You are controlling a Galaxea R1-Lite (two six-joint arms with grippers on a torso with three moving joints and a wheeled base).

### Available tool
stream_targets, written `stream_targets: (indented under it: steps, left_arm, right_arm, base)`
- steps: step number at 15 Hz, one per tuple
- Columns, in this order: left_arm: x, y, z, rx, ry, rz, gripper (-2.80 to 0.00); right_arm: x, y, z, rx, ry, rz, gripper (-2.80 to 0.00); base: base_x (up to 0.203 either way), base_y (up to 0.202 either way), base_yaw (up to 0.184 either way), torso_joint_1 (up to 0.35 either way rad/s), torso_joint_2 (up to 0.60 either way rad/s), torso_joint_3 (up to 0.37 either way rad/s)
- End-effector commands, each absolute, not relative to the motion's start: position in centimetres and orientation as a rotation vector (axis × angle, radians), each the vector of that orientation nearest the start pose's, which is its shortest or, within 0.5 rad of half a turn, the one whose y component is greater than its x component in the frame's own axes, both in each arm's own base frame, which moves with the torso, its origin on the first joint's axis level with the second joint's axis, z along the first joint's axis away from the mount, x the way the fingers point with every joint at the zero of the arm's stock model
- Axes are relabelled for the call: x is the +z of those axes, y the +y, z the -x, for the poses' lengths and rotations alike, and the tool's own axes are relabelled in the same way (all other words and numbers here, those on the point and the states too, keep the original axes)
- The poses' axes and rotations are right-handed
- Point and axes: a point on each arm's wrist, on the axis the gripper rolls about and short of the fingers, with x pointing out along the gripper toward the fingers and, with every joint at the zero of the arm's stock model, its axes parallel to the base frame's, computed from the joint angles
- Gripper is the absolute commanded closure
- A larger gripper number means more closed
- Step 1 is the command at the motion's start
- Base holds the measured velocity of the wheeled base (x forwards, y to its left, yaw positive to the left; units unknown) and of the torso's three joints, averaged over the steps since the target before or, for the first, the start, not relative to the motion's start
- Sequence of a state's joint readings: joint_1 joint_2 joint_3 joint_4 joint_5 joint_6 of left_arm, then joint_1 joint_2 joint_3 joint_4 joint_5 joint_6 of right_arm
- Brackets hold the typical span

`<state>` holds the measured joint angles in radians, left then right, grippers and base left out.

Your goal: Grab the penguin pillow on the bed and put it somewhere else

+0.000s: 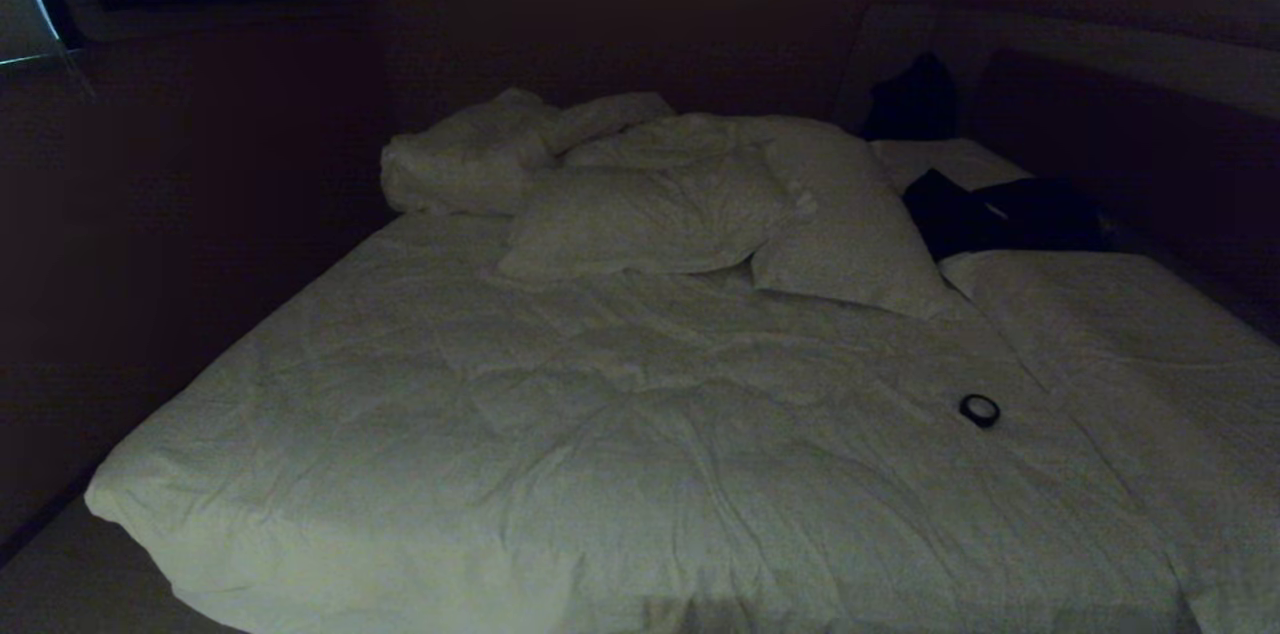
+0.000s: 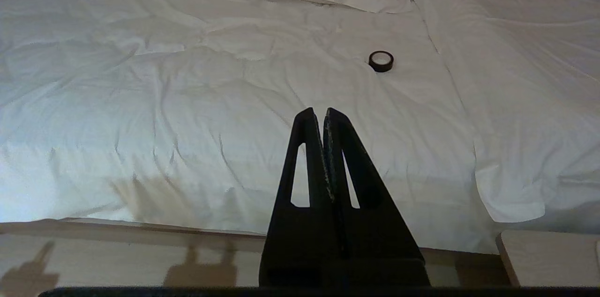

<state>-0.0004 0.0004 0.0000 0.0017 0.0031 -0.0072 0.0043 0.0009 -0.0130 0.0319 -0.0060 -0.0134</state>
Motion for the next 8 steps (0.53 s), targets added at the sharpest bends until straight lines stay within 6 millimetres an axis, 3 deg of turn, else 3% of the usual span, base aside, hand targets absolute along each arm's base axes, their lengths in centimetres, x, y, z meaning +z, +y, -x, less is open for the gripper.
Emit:
stream_targets:
  steps: [1, 8]
  left_arm:
    - [7.49, 0.01, 2.27, 0.002, 0.003, 0.007, 0.0]
    - [7.49, 0.01, 2.27, 0.003, 0.003, 0.007, 0.0]
  right_arm:
    - [7.6, -0.02, 2.39, -0.001, 0.018, 0.014, 0.0]
    - [7.6, -0.02, 2.38, -0.001, 0.02, 0.014, 0.0]
  base:
    - [0.0, 0.0, 0.0, 0.0, 0.0, 0.0]
    - [0.0, 0.0, 0.0, 0.0, 0.0, 0.0]
